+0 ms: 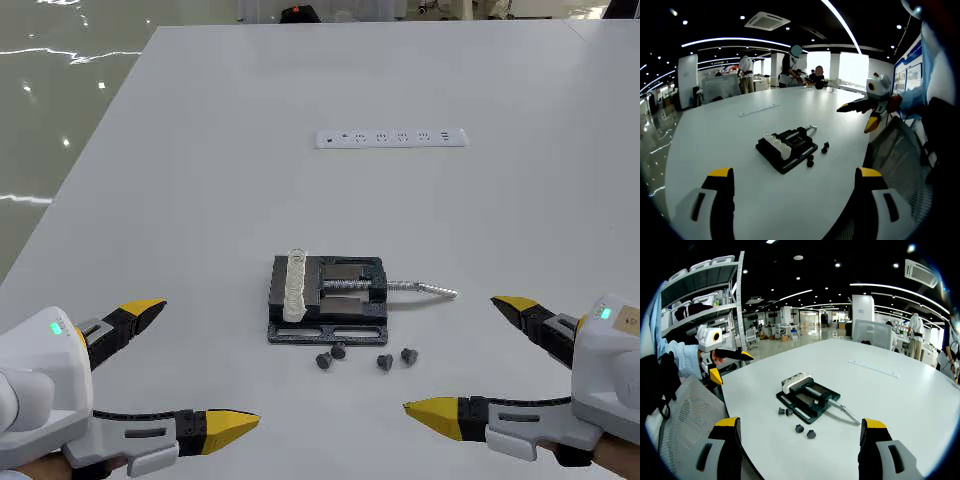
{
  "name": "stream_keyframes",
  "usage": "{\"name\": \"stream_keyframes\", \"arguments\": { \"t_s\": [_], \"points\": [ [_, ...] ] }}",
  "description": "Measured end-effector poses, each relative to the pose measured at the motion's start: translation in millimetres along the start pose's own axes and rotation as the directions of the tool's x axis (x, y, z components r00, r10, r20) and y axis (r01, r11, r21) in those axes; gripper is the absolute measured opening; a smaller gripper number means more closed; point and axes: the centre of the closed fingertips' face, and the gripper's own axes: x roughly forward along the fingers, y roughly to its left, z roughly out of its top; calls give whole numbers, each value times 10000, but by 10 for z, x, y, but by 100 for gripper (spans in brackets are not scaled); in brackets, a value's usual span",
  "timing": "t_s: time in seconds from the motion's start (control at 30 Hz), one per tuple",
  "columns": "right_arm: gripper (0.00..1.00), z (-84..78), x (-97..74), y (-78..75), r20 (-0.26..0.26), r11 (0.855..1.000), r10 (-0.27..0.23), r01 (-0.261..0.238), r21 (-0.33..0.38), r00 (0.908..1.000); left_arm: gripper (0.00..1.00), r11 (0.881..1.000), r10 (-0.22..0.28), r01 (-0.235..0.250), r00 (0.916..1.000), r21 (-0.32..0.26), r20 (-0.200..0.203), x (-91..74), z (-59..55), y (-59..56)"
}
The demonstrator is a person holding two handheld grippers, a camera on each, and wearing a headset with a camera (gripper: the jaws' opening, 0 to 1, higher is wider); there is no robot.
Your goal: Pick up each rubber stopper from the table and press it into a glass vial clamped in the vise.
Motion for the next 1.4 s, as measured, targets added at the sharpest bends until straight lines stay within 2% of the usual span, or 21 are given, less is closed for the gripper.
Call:
{"name": "stream_keyframes", "arguments": {
  "t_s": [1.4],
  "points": [
    [99, -24, 66, 18, -139, 9996, 248, -247, 104, 9996, 99, 9997, 31, -28, 9999, -255, 102, 4, -39, 17]
  ]
}}
